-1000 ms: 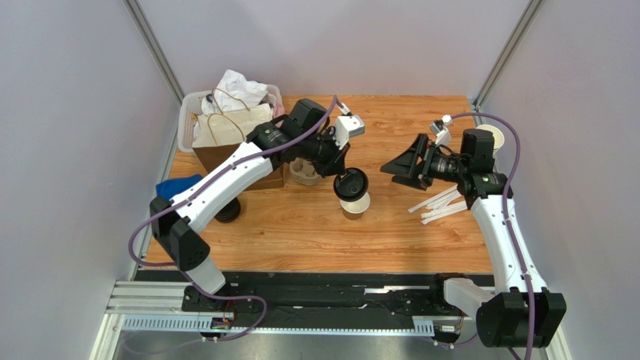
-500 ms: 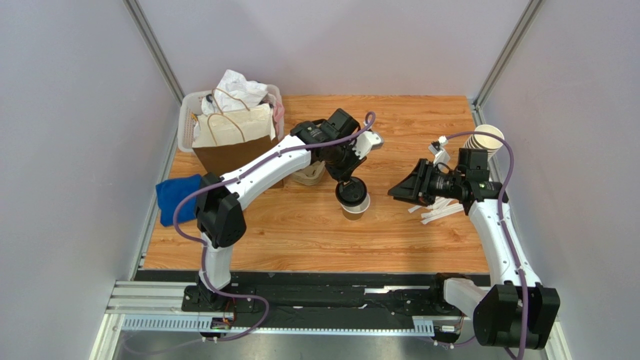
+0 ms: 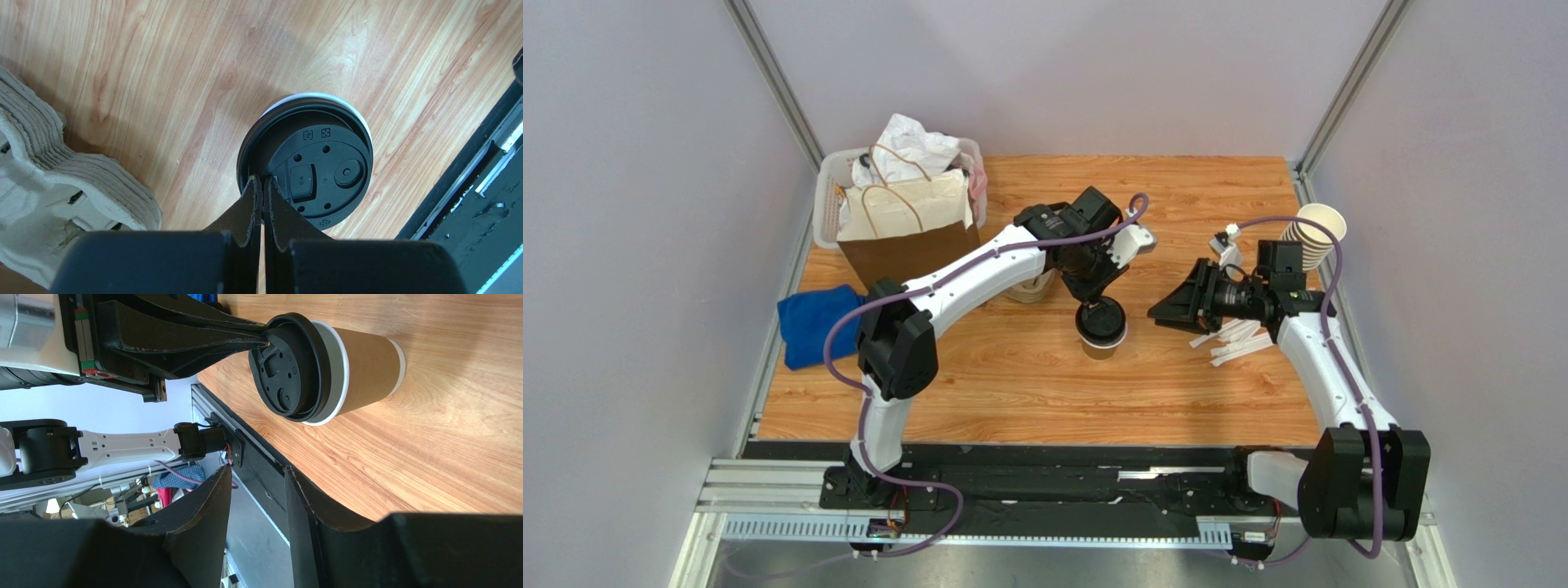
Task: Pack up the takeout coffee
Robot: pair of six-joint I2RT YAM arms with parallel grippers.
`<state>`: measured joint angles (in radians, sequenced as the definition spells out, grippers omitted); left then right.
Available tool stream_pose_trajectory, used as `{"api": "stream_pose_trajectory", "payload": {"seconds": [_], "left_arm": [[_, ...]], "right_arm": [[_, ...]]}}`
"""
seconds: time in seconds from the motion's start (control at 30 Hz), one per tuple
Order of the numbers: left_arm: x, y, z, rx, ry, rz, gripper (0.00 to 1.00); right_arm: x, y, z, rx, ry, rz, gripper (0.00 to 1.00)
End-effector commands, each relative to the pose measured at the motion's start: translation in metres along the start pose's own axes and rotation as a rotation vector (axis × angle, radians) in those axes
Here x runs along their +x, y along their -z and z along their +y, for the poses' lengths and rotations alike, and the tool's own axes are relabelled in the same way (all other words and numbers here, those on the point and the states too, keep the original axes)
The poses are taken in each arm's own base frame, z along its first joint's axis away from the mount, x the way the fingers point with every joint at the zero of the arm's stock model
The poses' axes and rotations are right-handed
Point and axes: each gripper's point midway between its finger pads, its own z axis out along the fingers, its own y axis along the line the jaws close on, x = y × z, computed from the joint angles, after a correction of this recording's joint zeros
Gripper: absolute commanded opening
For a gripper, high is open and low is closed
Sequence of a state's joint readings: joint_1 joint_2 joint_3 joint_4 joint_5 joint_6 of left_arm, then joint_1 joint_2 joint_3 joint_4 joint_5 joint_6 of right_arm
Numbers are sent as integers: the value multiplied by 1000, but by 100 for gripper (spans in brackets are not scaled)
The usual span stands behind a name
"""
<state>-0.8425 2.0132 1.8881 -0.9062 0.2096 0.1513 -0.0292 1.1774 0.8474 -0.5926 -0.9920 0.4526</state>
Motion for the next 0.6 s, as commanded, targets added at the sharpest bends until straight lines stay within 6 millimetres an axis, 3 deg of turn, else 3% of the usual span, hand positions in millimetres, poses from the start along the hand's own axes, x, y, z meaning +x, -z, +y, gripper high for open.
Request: {"api": "stream_pose_trajectory", "payload": {"seconds": [0.0, 0.57], "left_arm": [[-8, 0, -2, -1, 2, -33, 0], [4, -20, -5, 30, 16, -3, 0]], "right_arm": [[-4, -6, 8, -48, 28, 14, 41], [5, -16, 6, -53, 21, 46, 40]]}}
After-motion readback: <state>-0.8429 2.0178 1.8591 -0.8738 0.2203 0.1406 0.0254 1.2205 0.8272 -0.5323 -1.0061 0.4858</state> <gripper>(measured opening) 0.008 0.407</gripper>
